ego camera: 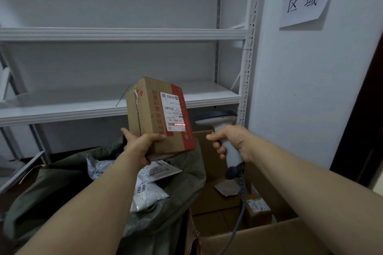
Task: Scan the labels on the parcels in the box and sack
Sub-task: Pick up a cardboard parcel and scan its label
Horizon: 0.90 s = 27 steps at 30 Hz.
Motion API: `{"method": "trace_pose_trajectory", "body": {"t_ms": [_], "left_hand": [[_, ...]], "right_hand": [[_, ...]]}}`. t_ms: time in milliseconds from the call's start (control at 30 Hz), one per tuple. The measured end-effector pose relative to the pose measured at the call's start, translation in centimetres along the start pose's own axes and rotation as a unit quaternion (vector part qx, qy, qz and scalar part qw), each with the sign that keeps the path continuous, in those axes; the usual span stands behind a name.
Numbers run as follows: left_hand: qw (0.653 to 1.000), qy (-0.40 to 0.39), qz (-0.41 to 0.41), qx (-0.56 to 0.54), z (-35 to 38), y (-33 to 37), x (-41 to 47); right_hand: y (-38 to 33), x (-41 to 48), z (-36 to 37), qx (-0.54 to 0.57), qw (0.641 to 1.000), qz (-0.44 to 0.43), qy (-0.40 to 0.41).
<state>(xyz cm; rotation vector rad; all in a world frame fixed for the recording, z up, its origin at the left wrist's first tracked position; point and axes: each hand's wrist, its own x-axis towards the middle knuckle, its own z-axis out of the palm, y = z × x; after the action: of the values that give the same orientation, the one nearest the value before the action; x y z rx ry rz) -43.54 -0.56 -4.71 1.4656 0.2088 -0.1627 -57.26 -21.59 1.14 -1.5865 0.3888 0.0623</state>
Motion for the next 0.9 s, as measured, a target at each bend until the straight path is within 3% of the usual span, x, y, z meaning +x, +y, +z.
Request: {"method": "trace_pose_trajectory", "body": {"t_ms": [900], "left_hand": [[1.000, 0.000, -0.002, 0.008, -0.93, -0.04, 0.30]], "right_hand": [[0.19, -0.71, 0.41, 0.000, 1.000, -0.001, -0.011]]}}
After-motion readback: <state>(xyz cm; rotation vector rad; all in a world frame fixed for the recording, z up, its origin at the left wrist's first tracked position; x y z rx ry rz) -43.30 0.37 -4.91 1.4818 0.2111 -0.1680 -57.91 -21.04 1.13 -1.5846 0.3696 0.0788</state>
